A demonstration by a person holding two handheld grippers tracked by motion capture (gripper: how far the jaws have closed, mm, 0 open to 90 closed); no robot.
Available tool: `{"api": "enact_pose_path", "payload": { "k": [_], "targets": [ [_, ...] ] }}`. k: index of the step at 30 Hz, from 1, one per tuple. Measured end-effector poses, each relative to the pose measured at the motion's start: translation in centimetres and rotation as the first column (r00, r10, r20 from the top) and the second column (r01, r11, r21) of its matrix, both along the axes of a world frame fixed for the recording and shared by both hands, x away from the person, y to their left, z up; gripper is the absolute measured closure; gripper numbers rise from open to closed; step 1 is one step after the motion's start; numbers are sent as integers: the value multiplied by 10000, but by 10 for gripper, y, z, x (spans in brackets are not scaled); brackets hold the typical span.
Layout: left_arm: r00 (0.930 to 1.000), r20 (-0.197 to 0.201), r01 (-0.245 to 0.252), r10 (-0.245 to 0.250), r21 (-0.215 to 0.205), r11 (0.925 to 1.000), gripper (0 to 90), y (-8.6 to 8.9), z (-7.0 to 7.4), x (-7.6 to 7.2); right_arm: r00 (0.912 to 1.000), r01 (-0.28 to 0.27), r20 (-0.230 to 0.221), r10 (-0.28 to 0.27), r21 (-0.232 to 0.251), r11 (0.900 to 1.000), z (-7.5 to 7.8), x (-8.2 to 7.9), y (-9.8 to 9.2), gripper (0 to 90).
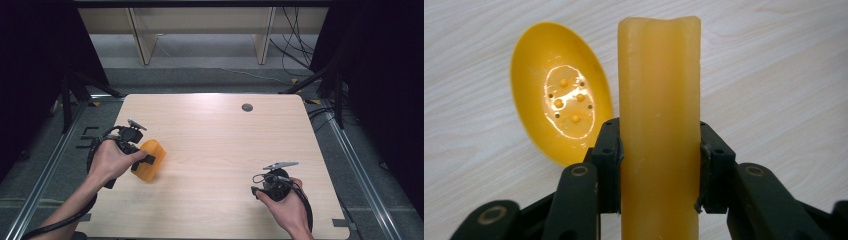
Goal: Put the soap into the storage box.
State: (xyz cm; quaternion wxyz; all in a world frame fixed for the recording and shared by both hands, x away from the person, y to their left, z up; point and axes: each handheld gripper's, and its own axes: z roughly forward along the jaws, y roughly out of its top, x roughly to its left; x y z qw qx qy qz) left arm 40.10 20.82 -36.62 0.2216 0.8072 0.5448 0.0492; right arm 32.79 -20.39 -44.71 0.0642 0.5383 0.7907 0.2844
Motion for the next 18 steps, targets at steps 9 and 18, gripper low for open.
{"api": "enact_pose_path", "payload": {
  "k": [9, 18],
  "targets": [
    [9961, -76, -881, 882, 119, 9960, 609, 14, 1, 15, 10000, 33, -17, -34, -37, 10000, 0, 0, 0, 523],
    [9872, -144, -1584, 1591, 430, 9864, 609, 16, 1, 33, 10000, -28, 67, 30, -271, 9996, -1, 1, -1, 521]
  ]
}}
